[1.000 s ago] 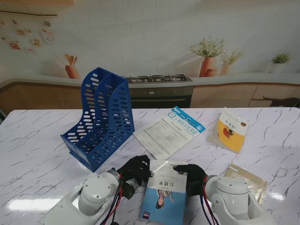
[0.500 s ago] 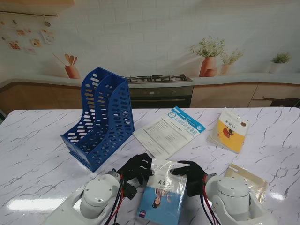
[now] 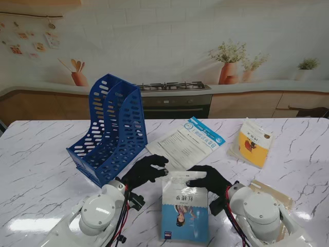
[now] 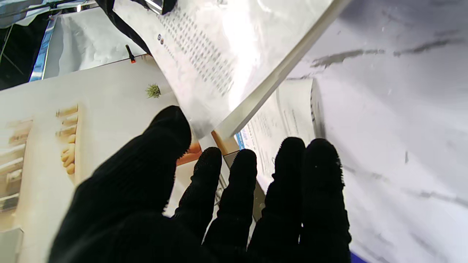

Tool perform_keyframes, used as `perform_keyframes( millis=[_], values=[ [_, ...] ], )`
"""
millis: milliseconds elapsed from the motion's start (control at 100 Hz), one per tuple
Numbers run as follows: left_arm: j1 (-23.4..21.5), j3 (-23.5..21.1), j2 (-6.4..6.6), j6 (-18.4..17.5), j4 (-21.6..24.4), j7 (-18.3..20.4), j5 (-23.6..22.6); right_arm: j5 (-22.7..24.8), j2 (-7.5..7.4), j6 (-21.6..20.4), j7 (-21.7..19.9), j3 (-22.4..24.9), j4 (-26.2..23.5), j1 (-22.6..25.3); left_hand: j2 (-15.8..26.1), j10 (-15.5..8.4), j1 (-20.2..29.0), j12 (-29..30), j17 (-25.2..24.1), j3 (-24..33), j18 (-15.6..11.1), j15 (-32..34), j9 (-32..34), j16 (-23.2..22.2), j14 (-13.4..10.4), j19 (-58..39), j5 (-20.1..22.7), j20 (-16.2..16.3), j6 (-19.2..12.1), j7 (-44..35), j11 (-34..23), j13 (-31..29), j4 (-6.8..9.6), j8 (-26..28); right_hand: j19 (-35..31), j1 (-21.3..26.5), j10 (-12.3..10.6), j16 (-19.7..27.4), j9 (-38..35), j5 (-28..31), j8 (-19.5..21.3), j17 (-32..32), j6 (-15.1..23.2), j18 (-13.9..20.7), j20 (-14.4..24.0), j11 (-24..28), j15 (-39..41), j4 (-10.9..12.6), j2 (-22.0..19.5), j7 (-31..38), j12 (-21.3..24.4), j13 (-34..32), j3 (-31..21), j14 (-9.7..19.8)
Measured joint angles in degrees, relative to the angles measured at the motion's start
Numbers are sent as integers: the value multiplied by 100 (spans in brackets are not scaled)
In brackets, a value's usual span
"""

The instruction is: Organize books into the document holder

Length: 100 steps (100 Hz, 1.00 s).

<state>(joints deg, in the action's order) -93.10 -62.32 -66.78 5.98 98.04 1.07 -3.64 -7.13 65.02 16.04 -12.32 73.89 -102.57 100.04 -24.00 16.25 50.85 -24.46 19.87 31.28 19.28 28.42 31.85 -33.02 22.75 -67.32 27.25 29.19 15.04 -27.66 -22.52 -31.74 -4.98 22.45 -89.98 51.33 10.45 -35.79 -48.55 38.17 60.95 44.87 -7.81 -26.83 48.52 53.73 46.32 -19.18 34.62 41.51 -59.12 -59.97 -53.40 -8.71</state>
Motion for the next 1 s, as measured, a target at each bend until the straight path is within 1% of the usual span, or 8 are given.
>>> perform_keyframes(
  millis=[120, 280, 400, 590, 710, 860, 940, 1000],
  values=[
    [-32, -154, 82, 96, 289, 220, -112, 151, -75, -111, -79, 2, -14, -95, 61, 8, 62, 136, -608, -213, 266, -476, -284, 296, 176, 519, -4, 12, 2, 263, 256, 490, 1, -106, 0, 1, -19, -74, 0, 8, 53, -2, 1, 0, 70, 21, 5, 0, -37, 0, -58, 1, 31, 2],
    [0, -251, 187, 86, 464, 465, -436, 234, -137, -226, -255, 14, -64, -200, 73, -5, -87, 279, -1368, -567, 350, -1021, -606, 616, 296, 1121, -84, -1, -25, 559, 608, 1072, 5, -133, 0, 2, -36, -132, 0, 51, 94, -3, 3, -1, 141, 46, 8, 0, -48, 0, -120, 1, 63, 30],
    [135, -261, 295, 9, 485, 916, -641, 375, -178, -420, -338, -31, -65, -314, 128, -79, -229, 368, -1762, -820, 407, -1387, -825, 818, 295, 1567, -155, -243, -177, 691, 834, 1425, 10, -137, 0, 2, -36, -201, 0, 55, 137, -3, 3, -1, 154, 59, 11, 0, -48, 0, -135, 1, 67, 30],
    [473, -121, 397, -281, 414, 1011, -900, 554, -227, -664, -463, -98, -79, -504, 128, -119, -294, 495, -2148, -977, 387, -1791, -1197, 1022, 161, 2321, -193, -671, -234, 925, 1148, 1839, 11, -197, 0, 3, -40, -219, 0, 64, 183, -6, 3, -2, 240, 67, 12, 0, -48, 0, -187, 1, 101, 31],
    [679, -19, 422, -430, 356, 1090, -1043, 608, -247, -735, -519, -123, -108, -611, 130, -124, -438, 496, -2295, -992, 243, -1835, -1198, 1032, 141, 2696, -222, -843, -244, 965, 1150, 1843, 11, -197, -1, 3, -45, -222, 0, 67, 214, -29, 3, -2, 265, 71, 14, 0, -49, 0, -204, 1, 118, 31],
    [944, 133, 463, -612, 243, 1306, -1140, 614, -274, -865, -614, -155, -143, -706, 130, -125, -535, 422, -2288, -979, -93, -1790, -1160, 949, 49, 2914, -216, -931, -246, 788, 1137, 1803, 12, -43, -2, 3, -86, -225, 0, 119, 223, -85, 6, -2, 304, 74, 72, 0, -52, 0, -236, 1, 154, 31],
    [1024, 179, 473, -653, 189, 1356, -1153, 631, -287, -948, -679, -163, -145, -746, 99, -125, -589, 101, -2130, -849, -169, -1486, -869, 658, -88, 2817, -117, -931, -246, 447, 791, 1363, 12, 247, -2, 3, -94, -250, 0, 122, 225, -108, 6, -2, 318, 74, 74, 0, -52, 0, -275, 1, 163, 31],
    [1042, 186, 474, -693, 157, 1364, -1156, 659, -296, -980, -714, -176, -145, -781, 14, -134, -650, -173, -1820, -654, -224, -1086, -489, 329, -244, 2357, -53, -698, -246, 7, 491, 851, 39, 614, -2, 6, -113, -270, 0, 125, 226, -141, 6, -2, 372, 74, 96, 0, -52, 0, -282, 1, 193, 32]
  ],
)
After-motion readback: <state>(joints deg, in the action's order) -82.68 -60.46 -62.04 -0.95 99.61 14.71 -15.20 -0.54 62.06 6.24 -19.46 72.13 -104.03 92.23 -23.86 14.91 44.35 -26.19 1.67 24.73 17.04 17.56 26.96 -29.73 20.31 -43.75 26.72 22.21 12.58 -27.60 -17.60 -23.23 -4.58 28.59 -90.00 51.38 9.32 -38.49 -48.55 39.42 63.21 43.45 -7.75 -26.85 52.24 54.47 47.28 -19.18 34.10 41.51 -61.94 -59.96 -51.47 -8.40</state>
